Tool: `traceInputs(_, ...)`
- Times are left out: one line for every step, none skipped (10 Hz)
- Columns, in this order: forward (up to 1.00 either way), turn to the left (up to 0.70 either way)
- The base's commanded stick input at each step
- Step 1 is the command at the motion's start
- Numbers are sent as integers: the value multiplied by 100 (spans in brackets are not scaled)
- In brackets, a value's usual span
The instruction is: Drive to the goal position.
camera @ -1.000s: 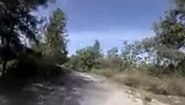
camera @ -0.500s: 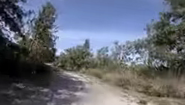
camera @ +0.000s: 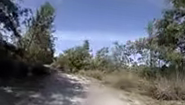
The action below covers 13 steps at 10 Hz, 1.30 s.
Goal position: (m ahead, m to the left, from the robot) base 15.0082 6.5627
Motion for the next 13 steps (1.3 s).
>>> traceInputs(50,5)
traceInputs(50,0)
traceInputs(50,0)
traceInputs(50,0)
traceInputs(50,0)
traceInputs(50,0)
traceInputs(50,0)
traceInputs(50,0)
traceInputs(50,0)
traceInputs(50,2)
traceInputs(50,17)
traceInputs(50,33)
traceInputs(50,49)
